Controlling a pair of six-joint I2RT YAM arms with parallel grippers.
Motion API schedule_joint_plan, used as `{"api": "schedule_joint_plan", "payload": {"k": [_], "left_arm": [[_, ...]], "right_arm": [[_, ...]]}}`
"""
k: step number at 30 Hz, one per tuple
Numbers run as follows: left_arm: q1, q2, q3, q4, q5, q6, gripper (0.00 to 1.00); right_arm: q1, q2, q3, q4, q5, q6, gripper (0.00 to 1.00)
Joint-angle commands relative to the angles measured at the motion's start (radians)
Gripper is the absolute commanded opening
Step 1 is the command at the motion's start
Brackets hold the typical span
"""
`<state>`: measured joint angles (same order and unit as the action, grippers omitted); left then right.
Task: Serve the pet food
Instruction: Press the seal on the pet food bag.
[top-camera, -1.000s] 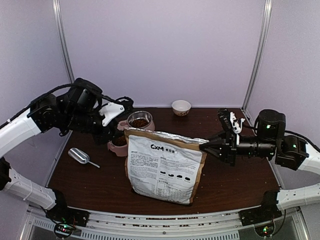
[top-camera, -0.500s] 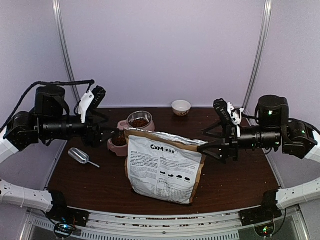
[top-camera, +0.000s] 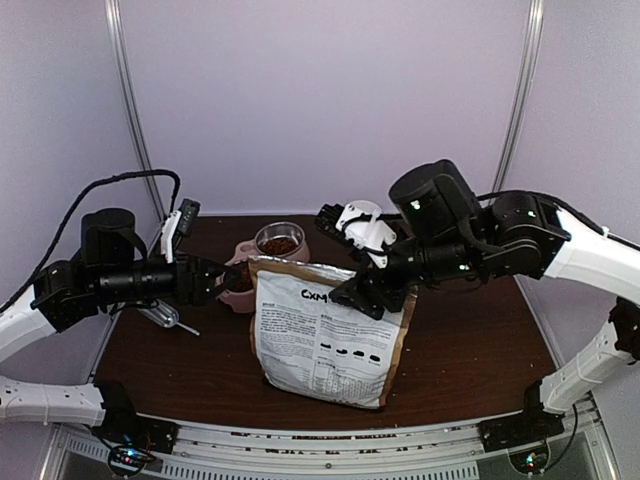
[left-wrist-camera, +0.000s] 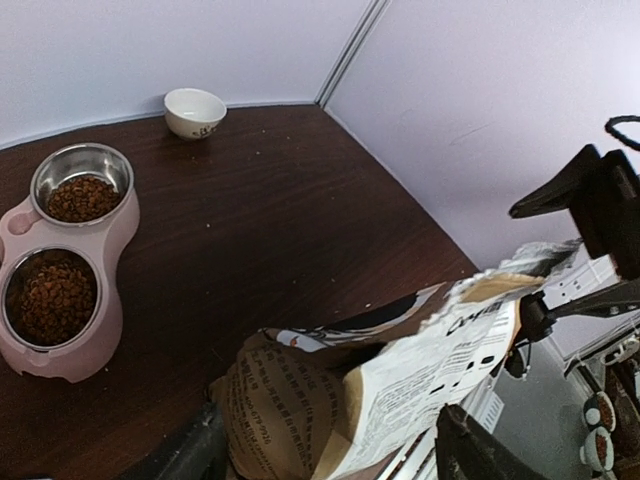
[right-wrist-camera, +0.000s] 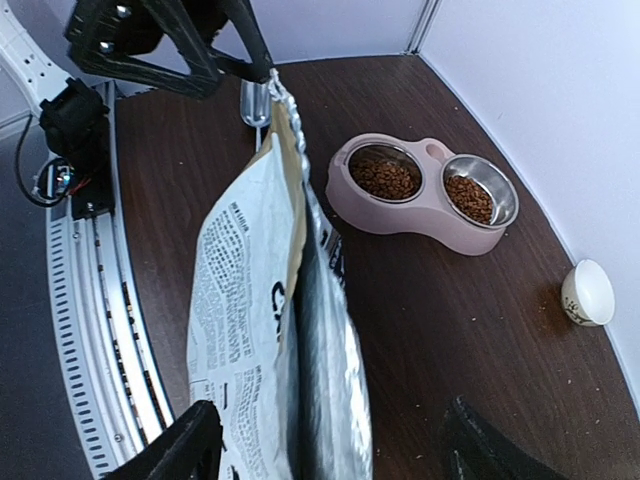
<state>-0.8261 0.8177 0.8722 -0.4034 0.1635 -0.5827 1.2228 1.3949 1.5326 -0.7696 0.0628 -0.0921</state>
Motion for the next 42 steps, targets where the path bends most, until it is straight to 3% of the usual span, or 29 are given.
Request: {"api": "schedule_joint_plan", "payload": {"k": [1,4,6,12,13,15,21,27,42], "left_arm": [[0.003,-0.045,-0.021,0.13,0.034,-0.078,0.74],[0.004,-0.062,-0.03,0.137,0.038,-0.081,0.74],[0.004,-0.067,-0.03,0.132,0.04,-0.079,0.74],[0.004,-0.071,-0.019,0.123,0.04,-0.113,0.75],[0.004,-0.069,-0.016,0.125,0.043,-0.123,0.75],[0.004,-0.06,-0.009,0.125,0.046,-0.159,0.75],[0.004,-0.037,0.012,0.135,0.056,-0.244,0.75],[0.004,0.013,0.023,0.155,0.103,-0.264,0.76],[0.004,0.056,0.021,0.233,0.143,-0.279,0.78]], "right_arm": [[0.002,0.104,0.128,-0.115,0.116,-0.059,0.75],[0.002,0.174,0.211,-0.163,0.105,-0.086,0.73],[0.001,0.218,0.269,-0.197,0.078,-0.097,0.65],[0.02,0.251,0.332,-0.219,0.051,-0.117,0.04],[0.028,0.243,0.323,-0.21,0.05,-0.125,0.0],[0.048,0.226,0.299,-0.189,0.066,-0.141,0.0],[0.161,0.174,0.163,-0.077,0.387,-0.198,0.0],[0.229,0.216,0.101,-0.044,0.557,-0.21,0.0],[0.303,0.286,0.026,-0.004,0.676,-0.206,0.0]]}}
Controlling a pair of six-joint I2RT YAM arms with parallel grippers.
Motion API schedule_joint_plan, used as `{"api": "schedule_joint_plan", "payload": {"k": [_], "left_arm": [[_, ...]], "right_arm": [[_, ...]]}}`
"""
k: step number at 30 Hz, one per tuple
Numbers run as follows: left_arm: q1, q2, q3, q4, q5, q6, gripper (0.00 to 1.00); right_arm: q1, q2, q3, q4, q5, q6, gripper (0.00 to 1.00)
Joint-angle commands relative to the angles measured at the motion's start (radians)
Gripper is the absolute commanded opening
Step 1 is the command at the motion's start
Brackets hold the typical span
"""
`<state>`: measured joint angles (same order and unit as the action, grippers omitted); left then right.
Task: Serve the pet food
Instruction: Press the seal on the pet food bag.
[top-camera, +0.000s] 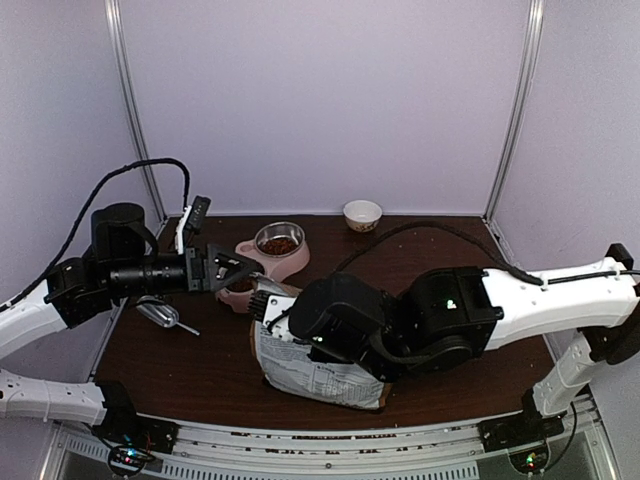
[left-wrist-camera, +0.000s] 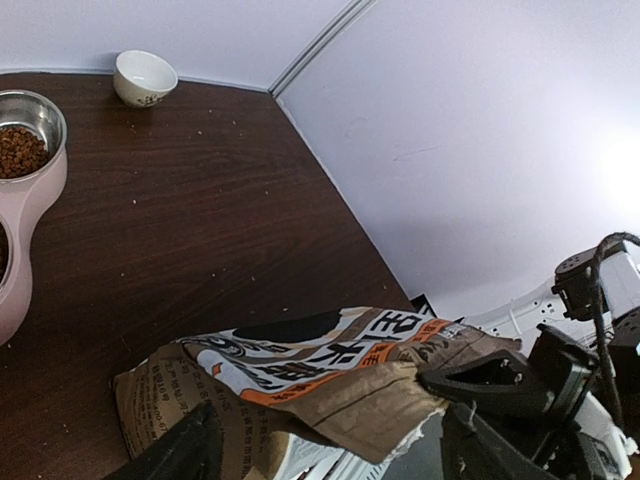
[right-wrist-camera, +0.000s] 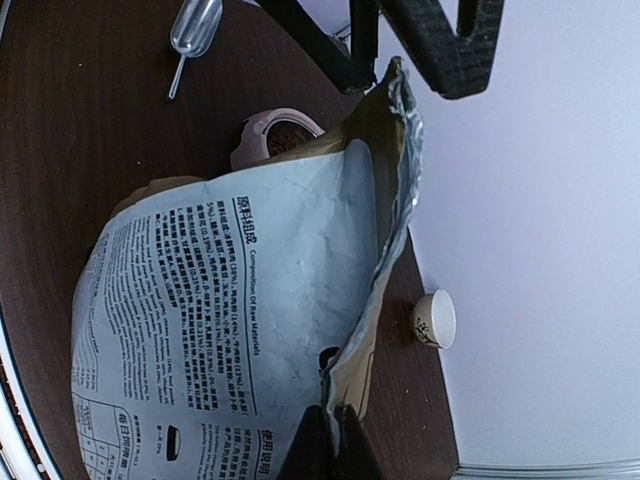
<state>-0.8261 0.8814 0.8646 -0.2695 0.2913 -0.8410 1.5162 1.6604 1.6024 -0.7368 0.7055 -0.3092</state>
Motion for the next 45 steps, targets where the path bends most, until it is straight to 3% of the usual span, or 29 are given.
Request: {"api": "schedule_joint_plan", "payload": {"k": [1,6,11,15,34,45], "left_arm": [[0.004,-0.004,0.03,0.104,0.014,-0.02,0.78],[0.004,0.044,0.042,0.106,0.035,-0.006,0.79],[0.004,0.081,0.06,0.082,0.077,0.036,0.58],[0.003,0.084,0.052,0.063,0.104,0.07,0.56],[0.004,0.108,-0.057,0.161,0.184,0.181,0.31],[0.004,0.117,-0.136,0.193,0.182,0.203,0.4]], "right_arm": [[0.01,0.021,-0.048,-0.036,0.033,0.015,0.0],[0.014,0.024,-0.07,-0.023,0.025,0.027,0.0],[0.015,0.027,-0.078,-0.011,0.025,0.042,0.0],[0.014,0.024,-0.084,-0.004,0.018,0.055,0.0],[-0.002,-0.017,-0.108,0.034,-0.054,0.106,0.0],[-0.021,-0.053,-0.114,0.051,-0.109,0.131,0.0]]}}
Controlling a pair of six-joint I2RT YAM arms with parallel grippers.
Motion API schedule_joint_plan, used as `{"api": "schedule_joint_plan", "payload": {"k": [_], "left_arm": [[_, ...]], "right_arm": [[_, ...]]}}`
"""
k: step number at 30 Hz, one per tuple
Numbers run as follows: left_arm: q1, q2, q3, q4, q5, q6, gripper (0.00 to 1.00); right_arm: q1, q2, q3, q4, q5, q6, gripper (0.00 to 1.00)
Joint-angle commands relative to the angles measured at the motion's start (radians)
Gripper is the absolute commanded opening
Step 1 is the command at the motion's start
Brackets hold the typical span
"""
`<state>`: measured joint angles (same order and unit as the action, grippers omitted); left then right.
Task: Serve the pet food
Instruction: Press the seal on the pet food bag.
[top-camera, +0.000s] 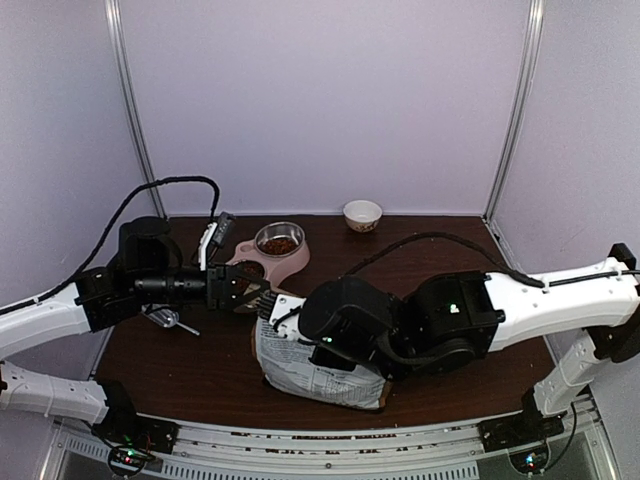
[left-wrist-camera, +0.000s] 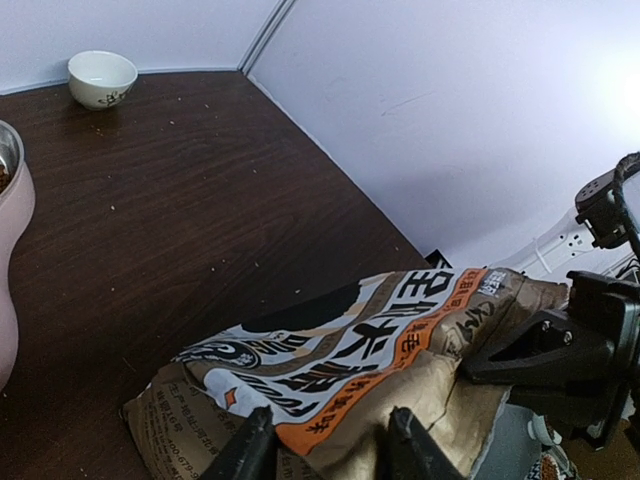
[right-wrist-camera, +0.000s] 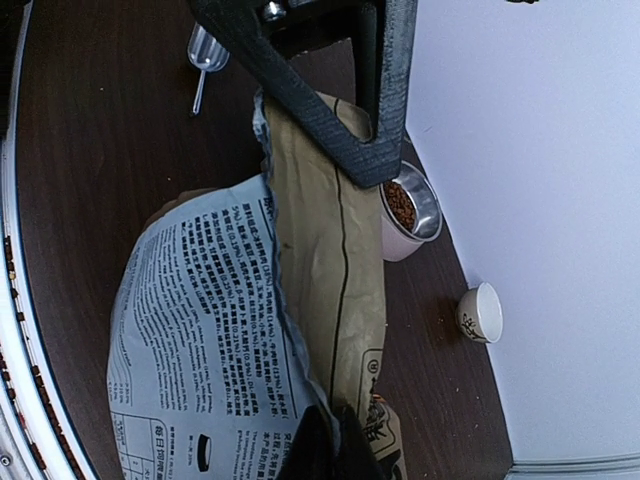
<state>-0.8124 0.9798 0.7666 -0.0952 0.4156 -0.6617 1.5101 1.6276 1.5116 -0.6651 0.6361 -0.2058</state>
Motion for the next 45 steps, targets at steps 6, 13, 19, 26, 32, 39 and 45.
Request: {"api": "schedule_joint_plan", "payload": {"k": [6,13,19,26,32,39,45], "left_arm": [[-0.01,0.026,-0.063,0.072,0.071,0.019,0.35],[-0.01,0.005,-0.128,0.215,0.109,-0.01,0.03],[-0.01,-0.037,-0.167,0.304,0.105,-0.019,0.0],[-0.01,-0.077,-0.197,0.351,0.102,-0.021,0.0],[-0.011,-0.087,-0.199,0.361,0.103,-0.022,0.0],[-0.01,-0.069,-0.176,0.327,0.083,-0.022,0.0],[-0.01,-0.06,-0.163,0.311,0.049,-0.03,0.0]], "right_arm": [[-0.016,-0.02,-0.021,-0.029,-0.04,0.036,0.0],[-0.017,-0.076,0.03,-0.074,-0.172,0.076,0.21],[-0.045,-0.14,0.13,-0.132,-0.379,0.143,0.55],[-0.135,-0.099,0.263,-0.191,-0.493,0.25,0.7],[-0.174,0.009,0.339,-0.25,-0.446,0.257,0.7],[-0.144,0.023,0.303,-0.249,-0.495,0.122,0.7],[-0.108,-0.016,0.245,-0.258,-0.437,0.085,0.71]]}}
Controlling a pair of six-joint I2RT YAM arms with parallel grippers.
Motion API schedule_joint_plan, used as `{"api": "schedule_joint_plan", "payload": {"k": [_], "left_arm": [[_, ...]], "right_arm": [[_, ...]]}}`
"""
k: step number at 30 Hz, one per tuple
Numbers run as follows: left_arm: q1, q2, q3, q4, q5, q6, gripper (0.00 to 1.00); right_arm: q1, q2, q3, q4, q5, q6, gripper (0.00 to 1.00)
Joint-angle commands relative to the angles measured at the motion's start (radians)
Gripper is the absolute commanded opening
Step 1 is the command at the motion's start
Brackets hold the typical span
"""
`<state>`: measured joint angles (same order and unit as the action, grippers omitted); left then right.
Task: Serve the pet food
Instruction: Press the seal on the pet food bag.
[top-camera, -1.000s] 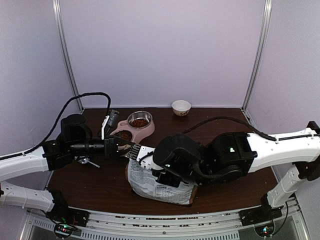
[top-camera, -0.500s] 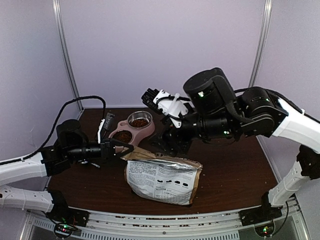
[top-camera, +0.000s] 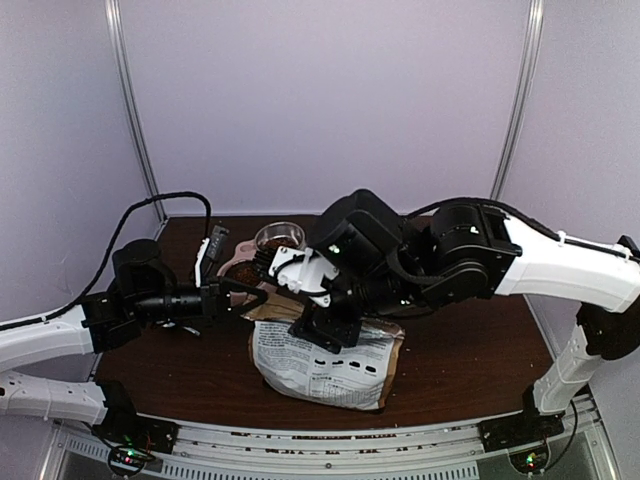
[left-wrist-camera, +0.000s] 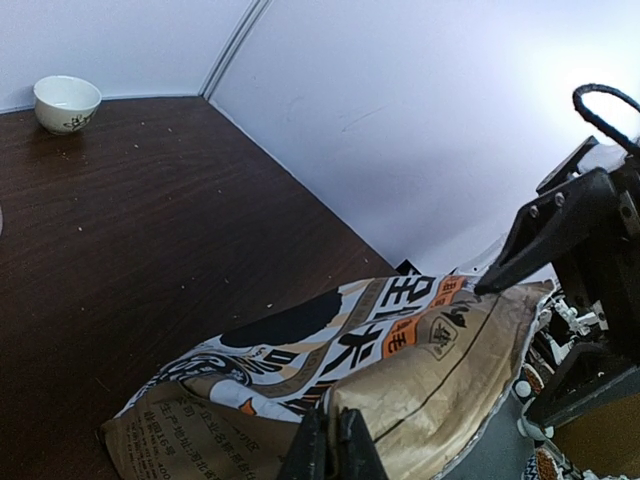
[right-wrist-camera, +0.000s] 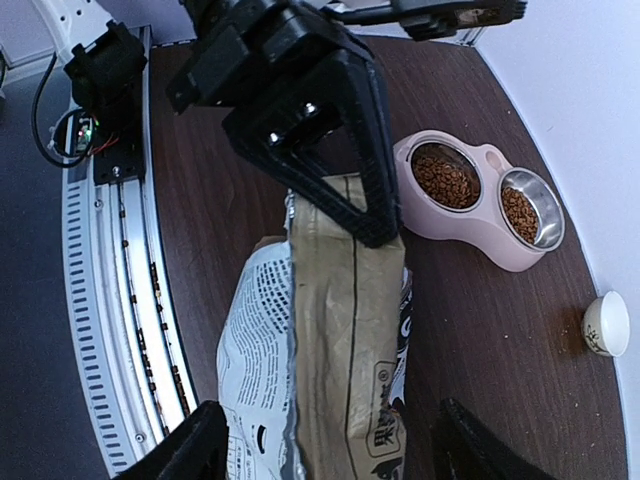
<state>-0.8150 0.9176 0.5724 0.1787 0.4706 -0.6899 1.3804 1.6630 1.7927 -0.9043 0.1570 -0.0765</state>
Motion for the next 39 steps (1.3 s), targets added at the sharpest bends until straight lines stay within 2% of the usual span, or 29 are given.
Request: {"api": "schedule_joint_plan", "payload": {"k": [1,9,10,13,14,16,20,26,32,35,39], "left_arm": [[-0.007,0.004,0.032,0.039,-0.007,-0.003,0.0],[-0.007,0.005,0.042,0.041,-0.018,-0.008,0.0],[-0.007,0.003,0.042,0.042,-0.019,-0.011,0.0],[-0.007,-0.001,0.039,0.047,-0.026,-0.013,0.0],[-0.007,-0.005,0.037,0.046,-0.033,-0.014,0.0],[-0.007,-0.014,0.033,0.043,-0.055,-0.019,0.0],[-0.007,-0.042,0.028,0.011,-0.143,-0.044,0.0],[-0.007,-0.063,0.016,-0.003,-0.232,-0.105,0.0],[-0.007,-0.039,0.015,0.025,-0.207,-0.111,0.0],[-0.008,-0.022,0.002,0.085,-0.151,-0.098,0.0],[-0.008,-0.014,-0.019,0.173,-0.095,-0.083,0.0]], "right_arm": [[0.03,-0.053,-0.05,-0.024,0.069,-0.051,0.71],[0.107,-0.047,-0.125,-0.062,0.434,-0.103,0.59],[0.113,-0.043,-0.132,-0.062,0.478,-0.108,0.53],[0.132,-0.027,-0.144,-0.054,0.603,-0.11,0.24],[0.137,-0.021,-0.147,-0.053,0.644,-0.111,0.17],[0.146,-0.013,-0.152,-0.07,0.733,-0.107,0.1],[0.154,-0.037,-0.212,-0.142,0.829,-0.072,0.04],[0.178,-0.13,-0.406,-0.227,0.807,0.073,0.04],[0.196,-0.164,-0.493,-0.261,0.757,0.199,0.06],[0.197,-0.204,-0.47,-0.224,0.691,0.189,0.17],[0.194,-0.292,-0.38,-0.128,0.432,0.107,0.47]]}}
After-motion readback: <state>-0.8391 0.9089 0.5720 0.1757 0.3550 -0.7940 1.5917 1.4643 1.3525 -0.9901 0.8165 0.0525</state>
